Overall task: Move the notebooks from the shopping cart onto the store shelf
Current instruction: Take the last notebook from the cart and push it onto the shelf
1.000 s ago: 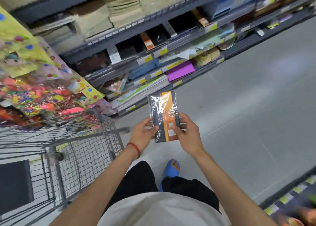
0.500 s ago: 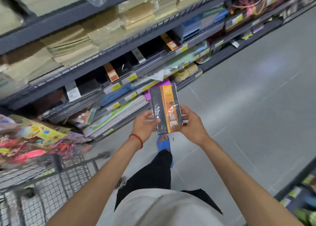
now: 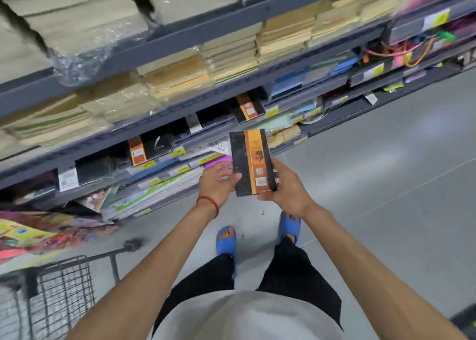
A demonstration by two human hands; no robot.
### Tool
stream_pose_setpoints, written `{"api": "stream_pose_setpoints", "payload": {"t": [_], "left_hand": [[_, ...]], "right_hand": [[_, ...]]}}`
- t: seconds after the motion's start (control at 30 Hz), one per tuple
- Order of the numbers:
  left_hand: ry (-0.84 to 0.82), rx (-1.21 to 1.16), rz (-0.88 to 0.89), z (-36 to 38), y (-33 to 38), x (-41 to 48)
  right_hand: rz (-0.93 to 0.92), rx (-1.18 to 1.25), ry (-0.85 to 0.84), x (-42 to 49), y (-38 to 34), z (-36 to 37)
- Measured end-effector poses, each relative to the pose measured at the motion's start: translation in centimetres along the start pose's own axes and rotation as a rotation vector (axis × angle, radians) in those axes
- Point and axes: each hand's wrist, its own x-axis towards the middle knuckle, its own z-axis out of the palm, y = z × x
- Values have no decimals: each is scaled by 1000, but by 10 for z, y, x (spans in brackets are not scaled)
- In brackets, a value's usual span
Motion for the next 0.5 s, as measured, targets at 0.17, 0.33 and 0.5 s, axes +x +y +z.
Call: {"api": "stream_pose_setpoints", "payload": {"t": [0.17, 0.33, 0.5], "left_hand": [[87, -43, -27, 45, 13, 32], [176, -123, -53, 90, 26, 50], [254, -87, -2, 111, 35, 74]], "right_hand": [[-114, -134, -157, 55, 11, -57], [-145, -201, -228, 104, 21, -95], [-155, -204, -216, 136, 31, -96]]}}
